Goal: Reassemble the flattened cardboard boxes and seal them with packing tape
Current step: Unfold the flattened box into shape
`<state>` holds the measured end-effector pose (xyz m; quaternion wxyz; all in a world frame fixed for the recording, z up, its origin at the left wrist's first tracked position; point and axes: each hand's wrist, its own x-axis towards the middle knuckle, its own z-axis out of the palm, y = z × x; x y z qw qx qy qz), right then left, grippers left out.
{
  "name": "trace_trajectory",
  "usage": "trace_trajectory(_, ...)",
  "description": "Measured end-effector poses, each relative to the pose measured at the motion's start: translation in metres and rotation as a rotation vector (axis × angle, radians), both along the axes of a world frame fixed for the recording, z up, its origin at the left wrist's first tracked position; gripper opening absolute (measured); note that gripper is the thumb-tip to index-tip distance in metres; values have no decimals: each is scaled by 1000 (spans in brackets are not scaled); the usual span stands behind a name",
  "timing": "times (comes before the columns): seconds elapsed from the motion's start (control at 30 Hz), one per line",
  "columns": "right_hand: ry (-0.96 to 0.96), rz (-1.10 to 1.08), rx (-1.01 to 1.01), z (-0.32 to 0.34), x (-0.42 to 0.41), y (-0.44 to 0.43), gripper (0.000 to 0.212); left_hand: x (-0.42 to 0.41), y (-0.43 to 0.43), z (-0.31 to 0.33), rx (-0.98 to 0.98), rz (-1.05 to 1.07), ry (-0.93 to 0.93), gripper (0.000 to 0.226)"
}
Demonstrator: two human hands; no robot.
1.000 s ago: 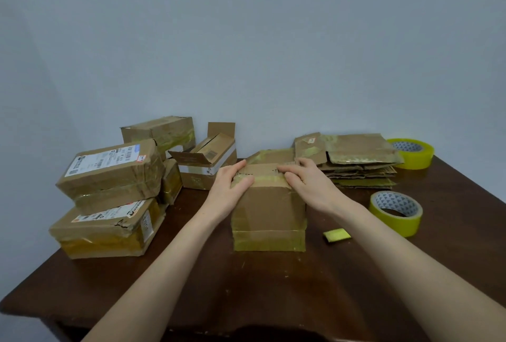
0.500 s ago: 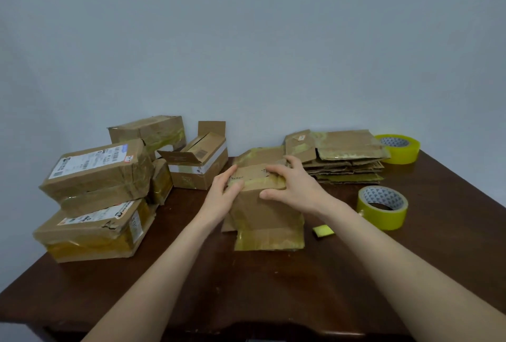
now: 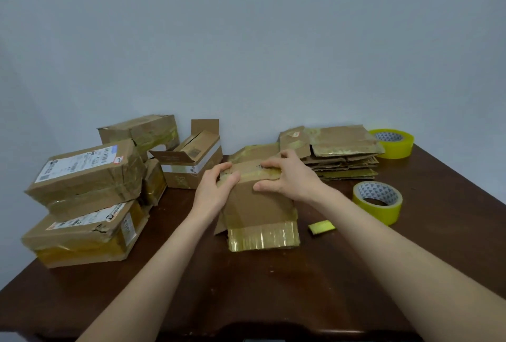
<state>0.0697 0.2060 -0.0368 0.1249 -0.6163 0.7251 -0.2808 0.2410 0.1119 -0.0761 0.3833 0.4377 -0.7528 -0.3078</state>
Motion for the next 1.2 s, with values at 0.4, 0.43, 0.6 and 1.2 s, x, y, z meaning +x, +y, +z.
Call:
trace_trajectory(0.4, -146, 96, 23, -42, 31, -25, 74, 42, -4, -11, 40, 61, -64, 38)
trace_trajectory(0.43, -140, 102, 38, -39, 27, -24, 75, 39, -3, -11, 32, 57, -64, 39)
trace_trajectory(0.6, -53, 45, 73, -38, 2, 0, 73, 15, 6, -13, 28, -65, -105, 42)
trace_trajectory(1.2, 3, -391, -47, -18, -68, 63, 33, -22, 58, 6, -499, -151, -824, 53)
